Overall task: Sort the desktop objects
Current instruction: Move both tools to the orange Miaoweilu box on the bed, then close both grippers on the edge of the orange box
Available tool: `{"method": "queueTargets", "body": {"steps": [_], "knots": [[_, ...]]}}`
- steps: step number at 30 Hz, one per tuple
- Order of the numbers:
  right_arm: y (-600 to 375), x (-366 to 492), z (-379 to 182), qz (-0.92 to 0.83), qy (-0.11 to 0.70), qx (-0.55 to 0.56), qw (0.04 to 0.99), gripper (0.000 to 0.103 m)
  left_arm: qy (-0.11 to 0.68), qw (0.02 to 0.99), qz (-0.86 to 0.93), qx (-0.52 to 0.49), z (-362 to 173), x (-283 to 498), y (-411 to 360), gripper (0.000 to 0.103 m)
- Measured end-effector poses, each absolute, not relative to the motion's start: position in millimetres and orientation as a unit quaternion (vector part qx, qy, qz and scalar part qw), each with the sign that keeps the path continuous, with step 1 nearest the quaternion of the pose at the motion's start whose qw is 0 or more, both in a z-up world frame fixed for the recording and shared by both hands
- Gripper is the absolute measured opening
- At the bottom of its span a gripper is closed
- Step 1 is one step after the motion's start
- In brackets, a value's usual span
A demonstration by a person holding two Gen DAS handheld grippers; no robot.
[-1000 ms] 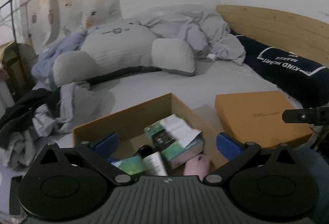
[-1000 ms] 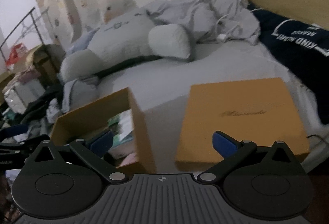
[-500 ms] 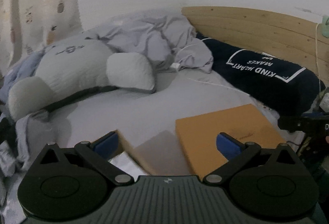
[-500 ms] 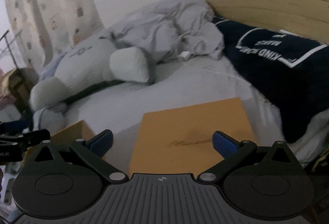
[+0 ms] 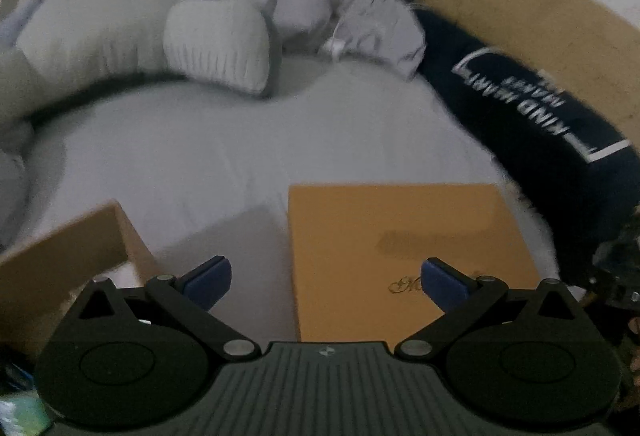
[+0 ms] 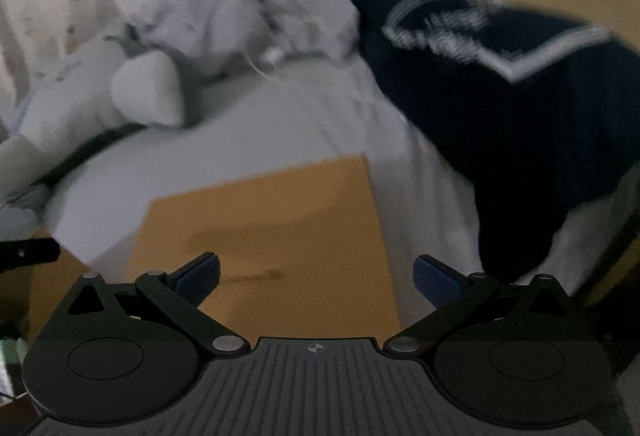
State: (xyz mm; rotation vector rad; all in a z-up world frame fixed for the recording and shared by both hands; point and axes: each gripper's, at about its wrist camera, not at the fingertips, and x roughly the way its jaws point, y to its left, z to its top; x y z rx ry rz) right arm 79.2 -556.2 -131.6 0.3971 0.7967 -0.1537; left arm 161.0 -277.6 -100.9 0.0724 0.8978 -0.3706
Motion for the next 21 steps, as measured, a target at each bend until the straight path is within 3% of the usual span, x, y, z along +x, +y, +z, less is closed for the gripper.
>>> {"method": "queueTargets", "body": {"steps": [11, 21], "knots": [[-584, 131, -207, -0.068, 0.458, 0.209, 0.862, 0.103, 0.539, 0.833, -0.127, -0.003, -186, 224, -294, 0.103], [-578, 150, -219, -0.042, 0.454, 0.223, 0.862, 0.103, 0.539, 0.826, -0.165, -0.027, -208, 216, -302, 0.103]]}}
